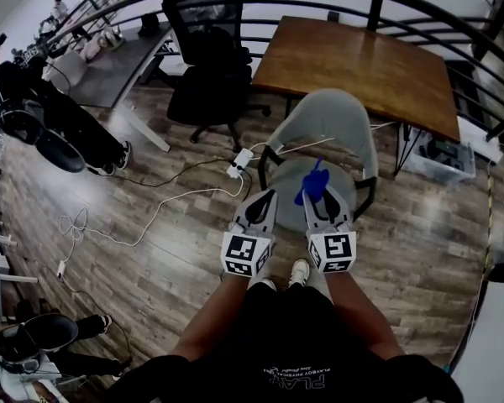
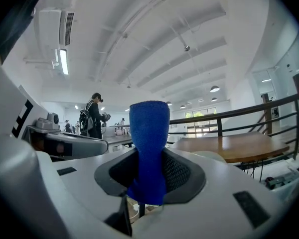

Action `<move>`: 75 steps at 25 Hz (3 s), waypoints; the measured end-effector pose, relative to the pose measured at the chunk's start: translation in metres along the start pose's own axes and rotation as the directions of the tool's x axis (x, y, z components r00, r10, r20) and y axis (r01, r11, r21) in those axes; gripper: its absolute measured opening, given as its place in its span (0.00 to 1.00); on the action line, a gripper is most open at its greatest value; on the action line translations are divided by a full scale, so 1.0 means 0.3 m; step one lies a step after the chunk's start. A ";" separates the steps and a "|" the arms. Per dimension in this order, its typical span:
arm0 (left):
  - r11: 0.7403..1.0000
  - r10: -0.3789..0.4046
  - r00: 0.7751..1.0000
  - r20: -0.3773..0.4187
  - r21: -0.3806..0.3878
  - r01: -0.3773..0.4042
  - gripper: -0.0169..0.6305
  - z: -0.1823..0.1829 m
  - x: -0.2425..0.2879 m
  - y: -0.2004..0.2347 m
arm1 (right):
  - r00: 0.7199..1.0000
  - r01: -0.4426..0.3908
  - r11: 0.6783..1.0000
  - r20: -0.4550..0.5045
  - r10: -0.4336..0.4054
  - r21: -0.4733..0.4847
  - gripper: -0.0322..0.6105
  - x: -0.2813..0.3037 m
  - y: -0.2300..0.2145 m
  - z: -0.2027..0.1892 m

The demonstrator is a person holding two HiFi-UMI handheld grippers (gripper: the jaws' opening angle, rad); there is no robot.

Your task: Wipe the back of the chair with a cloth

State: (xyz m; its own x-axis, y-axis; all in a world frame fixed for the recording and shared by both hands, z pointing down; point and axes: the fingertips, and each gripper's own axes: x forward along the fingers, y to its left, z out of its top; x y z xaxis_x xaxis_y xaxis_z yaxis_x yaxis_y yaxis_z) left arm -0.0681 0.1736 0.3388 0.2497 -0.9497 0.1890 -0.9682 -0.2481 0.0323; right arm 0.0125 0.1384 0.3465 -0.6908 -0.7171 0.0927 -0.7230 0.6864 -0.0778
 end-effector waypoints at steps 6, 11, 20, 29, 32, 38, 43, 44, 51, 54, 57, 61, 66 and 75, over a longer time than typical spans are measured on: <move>0.999 0.033 0.999 0.000 0.001 -0.033 0.03 0.019 0.077 0.109 | 1.000 0.010 1.000 0.012 -0.010 -0.008 0.26 0.067 -0.039 0.017; 1.000 0.001 1.000 0.013 -0.007 -0.001 0.03 0.030 0.171 0.164 | 0.999 0.014 1.000 0.045 -0.013 -0.018 0.26 0.144 -0.067 0.050; 0.996 -0.094 0.995 0.037 0.005 0.094 0.03 0.117 0.418 0.332 | 0.998 0.062 0.996 0.037 -0.060 -0.066 0.26 0.427 -0.125 0.100; 0.987 -0.159 0.987 -0.006 -0.035 0.159 0.03 0.074 0.614 0.516 | 0.981 0.188 0.980 -0.041 -0.191 -0.066 0.26 0.652 -0.224 0.044; 0.985 -0.166 0.985 -0.034 -0.044 0.165 0.03 0.035 0.683 0.527 | 0.976 0.205 0.976 -0.062 -0.210 -0.076 0.26 0.692 -0.268 0.019; 0.983 -0.181 0.982 -0.050 -0.046 0.178 0.03 -0.015 0.839 0.528 | 0.970 0.220 0.974 -0.093 -0.225 -0.062 0.26 0.782 -0.368 -0.053; 0.985 -0.171 0.985 -0.038 -0.045 0.169 0.03 -0.034 0.968 0.556 | 0.969 0.209 0.973 -0.111 -0.219 -0.093 0.26 0.875 -0.443 -0.111; 0.986 -0.161 0.986 -0.040 -0.051 0.159 0.03 -0.045 0.995 0.571 | 0.968 0.211 0.973 -0.118 -0.221 -0.091 0.26 0.894 -0.459 -0.125; 0.990 -0.133 0.987 -0.087 -0.048 0.129 0.03 -0.164 1.169 0.635 | 0.958 0.233 0.971 -0.155 -0.240 -0.061 0.26 1.027 -0.586 -0.246; 0.992 -0.121 0.988 -0.101 -0.038 0.118 0.03 -0.204 1.229 0.661 | 0.953 0.239 0.969 -0.177 -0.245 -0.053 0.26 1.091 -0.632 -0.296; 0.994 -0.104 0.987 -0.119 -0.039 0.100 0.03 -0.247 1.288 0.669 | 0.943 0.254 0.967 -0.214 -0.254 -0.031 0.26 1.153 -0.684 -0.354; 0.995 -0.085 0.986 -0.147 -0.062 0.076 0.03 -0.287 1.341 0.666 | 0.935 0.267 0.964 -0.237 -0.263 -0.014 0.26 1.212 -0.737 -0.401; 0.993 -0.103 0.982 -0.156 -0.069 0.093 0.03 -0.303 1.393 0.644 | 0.918 0.289 0.957 -0.278 -0.281 -0.014 0.26 1.260 -0.777 -0.447; 0.993 -0.089 0.983 -0.160 -0.090 0.076 0.03 -0.301 1.436 0.627 | 0.916 0.279 0.959 -0.286 -0.280 -0.046 0.26 1.270 -0.793 -0.464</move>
State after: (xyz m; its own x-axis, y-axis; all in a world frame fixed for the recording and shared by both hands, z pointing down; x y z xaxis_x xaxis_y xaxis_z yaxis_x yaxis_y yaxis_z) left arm -0.1442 -0.2651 0.5150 0.3294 -0.8807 0.3403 -0.9440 -0.3009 0.1351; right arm -0.0777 -0.2814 0.5384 -0.4283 -0.8149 0.3904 -0.8857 0.4642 -0.0029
